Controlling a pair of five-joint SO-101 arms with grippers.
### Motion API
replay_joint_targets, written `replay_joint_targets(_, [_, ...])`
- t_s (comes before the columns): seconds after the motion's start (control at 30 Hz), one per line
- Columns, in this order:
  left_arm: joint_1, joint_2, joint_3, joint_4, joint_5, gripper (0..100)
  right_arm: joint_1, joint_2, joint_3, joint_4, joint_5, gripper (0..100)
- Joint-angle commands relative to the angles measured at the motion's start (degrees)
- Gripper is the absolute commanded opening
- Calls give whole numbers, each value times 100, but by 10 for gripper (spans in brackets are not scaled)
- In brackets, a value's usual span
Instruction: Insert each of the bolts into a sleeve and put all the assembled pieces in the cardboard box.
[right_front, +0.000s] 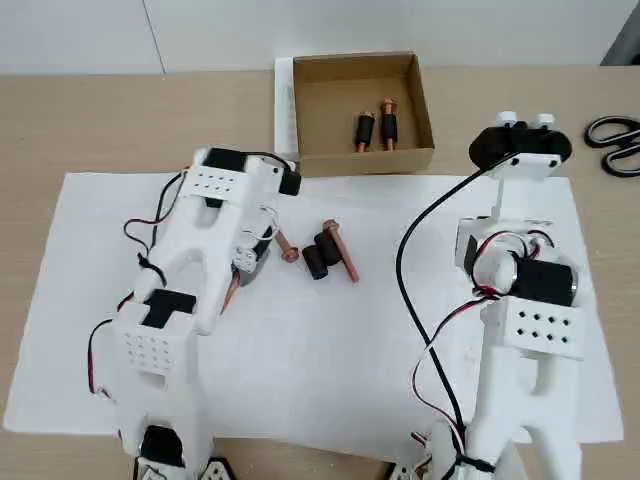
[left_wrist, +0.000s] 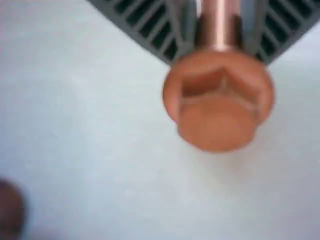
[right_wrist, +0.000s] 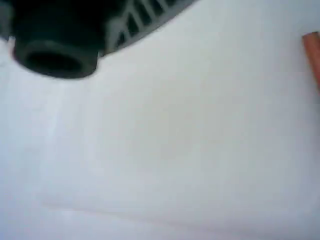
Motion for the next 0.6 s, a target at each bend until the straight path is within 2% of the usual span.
replay_joint_targets(0.0, [-35, -132, -224, 141, -167, 8, 22, -119, -44, -84, 18, 5])
replay_joint_targets(0.23, [-62, -132, -233, -97, -167, 70, 40, -145, -44, -75, 18, 5])
replay_joint_targets(0.57, [-70, -79, -207, -571, -123, 70, 40, -145, -44, -75, 9, 5])
